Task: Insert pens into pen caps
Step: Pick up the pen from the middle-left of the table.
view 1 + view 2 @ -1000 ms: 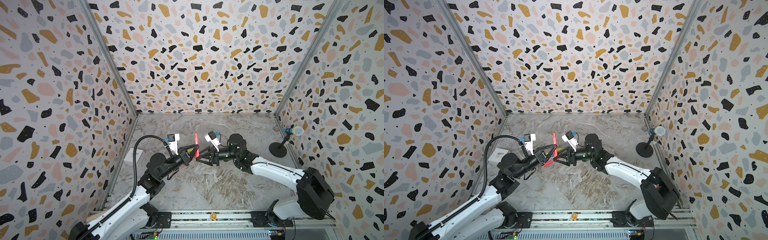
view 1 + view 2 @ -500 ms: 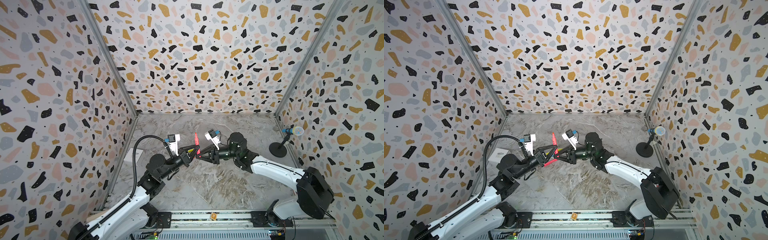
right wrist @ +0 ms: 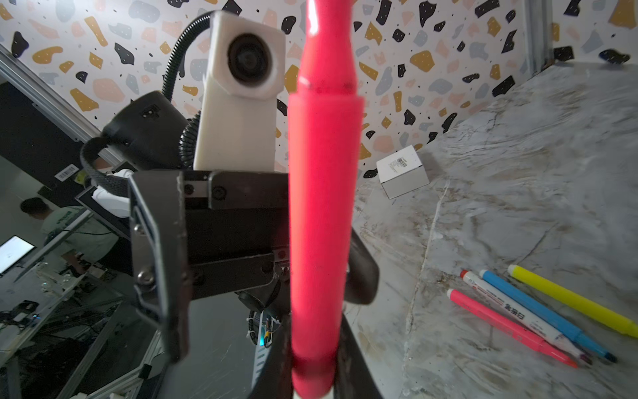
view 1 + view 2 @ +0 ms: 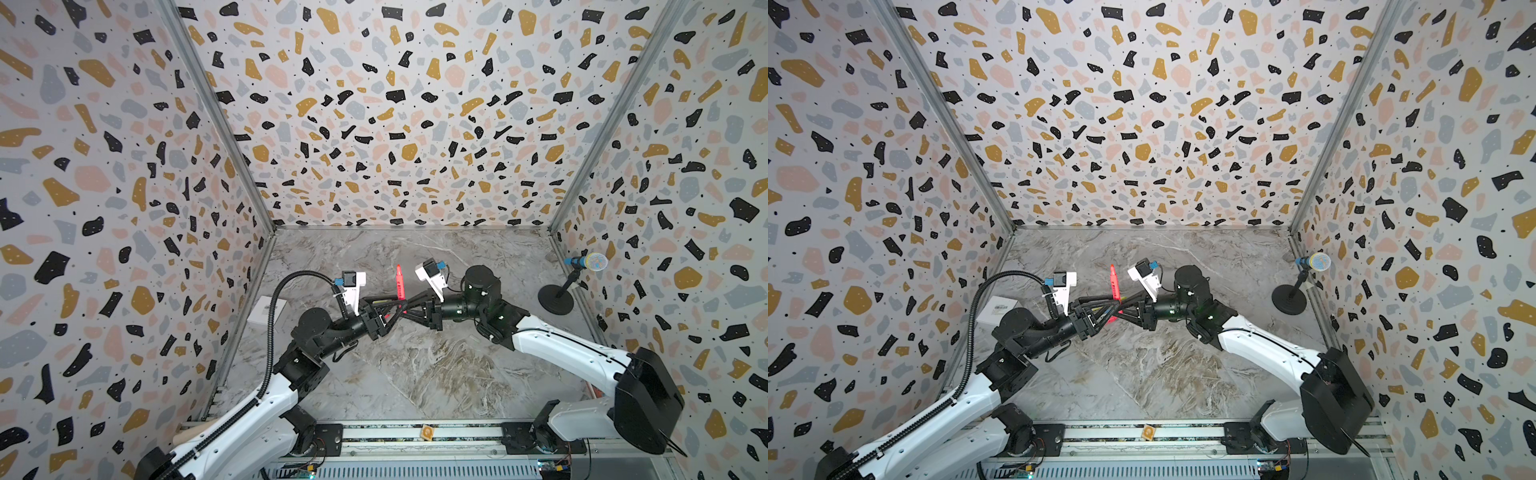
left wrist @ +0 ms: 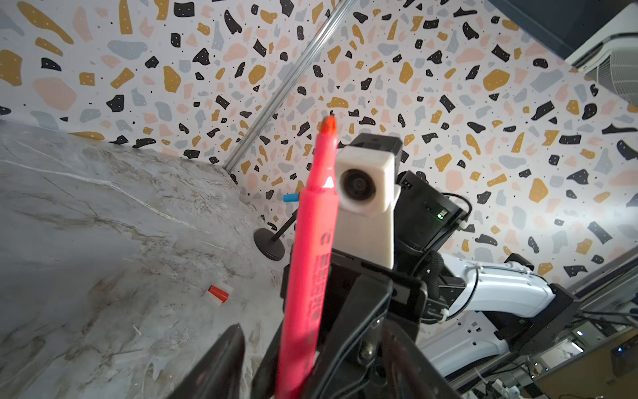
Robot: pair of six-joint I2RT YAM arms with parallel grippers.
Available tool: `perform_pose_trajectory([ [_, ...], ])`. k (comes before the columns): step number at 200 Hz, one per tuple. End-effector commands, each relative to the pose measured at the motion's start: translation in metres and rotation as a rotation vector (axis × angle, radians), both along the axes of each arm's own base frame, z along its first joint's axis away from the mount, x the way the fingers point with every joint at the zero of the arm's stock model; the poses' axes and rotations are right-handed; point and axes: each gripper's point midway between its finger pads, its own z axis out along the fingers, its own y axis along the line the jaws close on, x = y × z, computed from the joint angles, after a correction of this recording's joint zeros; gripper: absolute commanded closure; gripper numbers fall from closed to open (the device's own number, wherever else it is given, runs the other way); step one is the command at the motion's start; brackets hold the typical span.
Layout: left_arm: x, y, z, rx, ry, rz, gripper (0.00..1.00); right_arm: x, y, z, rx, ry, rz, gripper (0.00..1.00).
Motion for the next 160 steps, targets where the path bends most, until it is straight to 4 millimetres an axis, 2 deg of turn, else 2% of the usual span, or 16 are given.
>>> perform_pose_trajectory([
  [1,-0.019,-0.007,0.027,-0.025,-0.09,-0.098,0.33,0.003,-0.02,0.017,-0.002,-0.081,-0.093,1.0],
  [36,-0.027,-0.01,0.039,-0.064,-0.109,-0.156,0.31,0.006,-0.05,0.022,-0.011,-0.11,-0.173,1.0],
  [59,-0.032,-0.012,0.047,-0.097,-0.111,-0.195,0.31,0.006,-0.057,0.015,-0.046,-0.117,-0.191,1.0],
  [99,-0.029,-0.015,0.044,-0.078,-0.105,-0.2,0.32,-0.011,-0.047,0.004,-0.067,-0.106,-0.119,1.0],
  [160,-0.024,-0.017,0.032,-0.034,-0.096,-0.188,0.35,-0.037,-0.027,0.002,-0.056,-0.093,0.006,1.0],
])
